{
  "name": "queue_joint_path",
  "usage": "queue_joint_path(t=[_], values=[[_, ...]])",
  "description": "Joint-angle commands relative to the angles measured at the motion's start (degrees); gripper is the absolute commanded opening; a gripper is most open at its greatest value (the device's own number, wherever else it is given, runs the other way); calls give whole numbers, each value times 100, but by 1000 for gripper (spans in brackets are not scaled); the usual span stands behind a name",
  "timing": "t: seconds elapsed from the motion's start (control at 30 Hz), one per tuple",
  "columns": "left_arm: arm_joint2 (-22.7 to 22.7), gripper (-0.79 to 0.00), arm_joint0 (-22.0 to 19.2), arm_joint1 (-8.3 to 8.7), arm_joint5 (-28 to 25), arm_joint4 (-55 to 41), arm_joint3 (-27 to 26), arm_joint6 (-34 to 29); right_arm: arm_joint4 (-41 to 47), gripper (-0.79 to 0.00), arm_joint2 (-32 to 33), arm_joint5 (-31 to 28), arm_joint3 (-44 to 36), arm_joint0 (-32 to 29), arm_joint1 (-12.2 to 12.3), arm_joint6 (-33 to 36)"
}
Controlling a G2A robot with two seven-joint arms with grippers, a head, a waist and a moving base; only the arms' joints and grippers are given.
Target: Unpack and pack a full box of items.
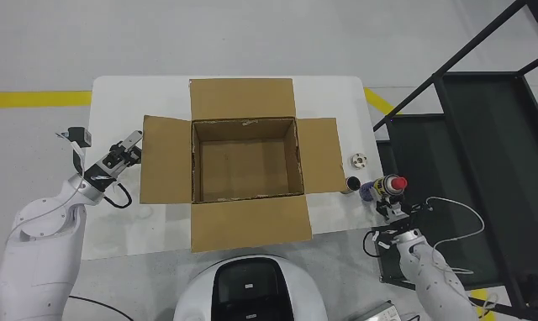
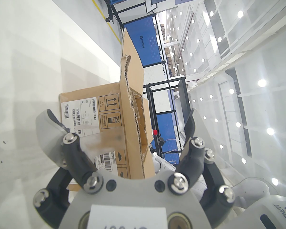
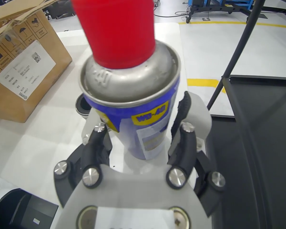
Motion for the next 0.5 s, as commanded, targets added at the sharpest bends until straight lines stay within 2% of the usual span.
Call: queue_joint_path(t=[0.0,0.27,0.37,0.47], values=[[0,0,0,0,0,0,0,0,-5,-785,-5,-34,-19,-3,2,-6],[0,0,0,0,0,0,0,0,-299,-785,62,-94,-394,-248,61,-584],[0,0,0,0,0,0,0,0,-464,-785,251,257,-811,-497,114,-803],[0,0,0,0,0,0,0,0,-644,-785,535,780,-1554,-843,176,-669]])
